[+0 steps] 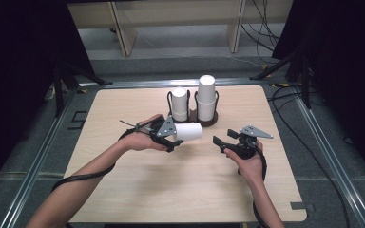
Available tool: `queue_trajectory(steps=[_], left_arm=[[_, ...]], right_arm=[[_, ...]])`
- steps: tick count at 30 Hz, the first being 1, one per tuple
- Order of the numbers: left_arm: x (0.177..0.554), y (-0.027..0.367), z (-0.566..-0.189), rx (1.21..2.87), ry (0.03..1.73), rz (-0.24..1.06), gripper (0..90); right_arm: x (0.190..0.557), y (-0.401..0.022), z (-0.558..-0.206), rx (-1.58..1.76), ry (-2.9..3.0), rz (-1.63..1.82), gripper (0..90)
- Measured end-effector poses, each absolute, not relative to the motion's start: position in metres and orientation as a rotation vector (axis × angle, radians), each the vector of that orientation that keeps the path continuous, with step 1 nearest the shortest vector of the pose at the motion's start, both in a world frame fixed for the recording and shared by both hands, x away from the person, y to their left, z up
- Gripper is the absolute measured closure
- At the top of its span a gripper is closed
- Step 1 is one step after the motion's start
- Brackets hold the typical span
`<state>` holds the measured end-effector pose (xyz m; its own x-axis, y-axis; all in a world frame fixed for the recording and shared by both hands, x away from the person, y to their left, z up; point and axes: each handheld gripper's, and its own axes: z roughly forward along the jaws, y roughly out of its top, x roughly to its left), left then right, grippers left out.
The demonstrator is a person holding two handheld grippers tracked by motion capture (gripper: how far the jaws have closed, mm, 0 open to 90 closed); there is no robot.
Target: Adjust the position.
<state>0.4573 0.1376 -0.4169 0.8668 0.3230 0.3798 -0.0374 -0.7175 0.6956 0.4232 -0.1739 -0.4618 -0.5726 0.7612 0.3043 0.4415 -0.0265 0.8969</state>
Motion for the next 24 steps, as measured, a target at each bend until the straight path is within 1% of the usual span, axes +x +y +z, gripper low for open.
queue_trajectory(steps=[10, 12, 19, 21, 23, 24], left_arm=[[0.458, 0.139, -0.412, 2.350, 0.170, 0.624, 27.3], [0.458, 0.140, -0.410, 2.384, 0.157, 0.616, 27.3], [0.459, 0.142, -0.408, 2.421, 0.119, 0.632, 27.4], [0.459, 0.142, -0.407, 2.427, 0.115, 0.632, 27.4], [0.460, 0.142, -0.405, 2.448, 0.101, 0.620, 27.5], [0.459, 0.142, -0.406, 2.442, 0.102, 0.639, 27.4]], right_arm=[[0.422, -0.174, -0.464, 1.251, 1.992, 1.604, 20.4], [0.422, -0.174, -0.464, 1.241, 1.992, 1.602, 20.4], [0.422, -0.174, -0.466, 1.226, 2.003, 1.585, 20.3], [0.420, -0.172, -0.466, 1.277, 2.000, 1.606, 20.3], [0.421, -0.174, -0.466, 1.241, 2.010, 1.586, 20.3], [0.421, -0.174, -0.466, 1.246, 2.022, 1.573, 20.4]])
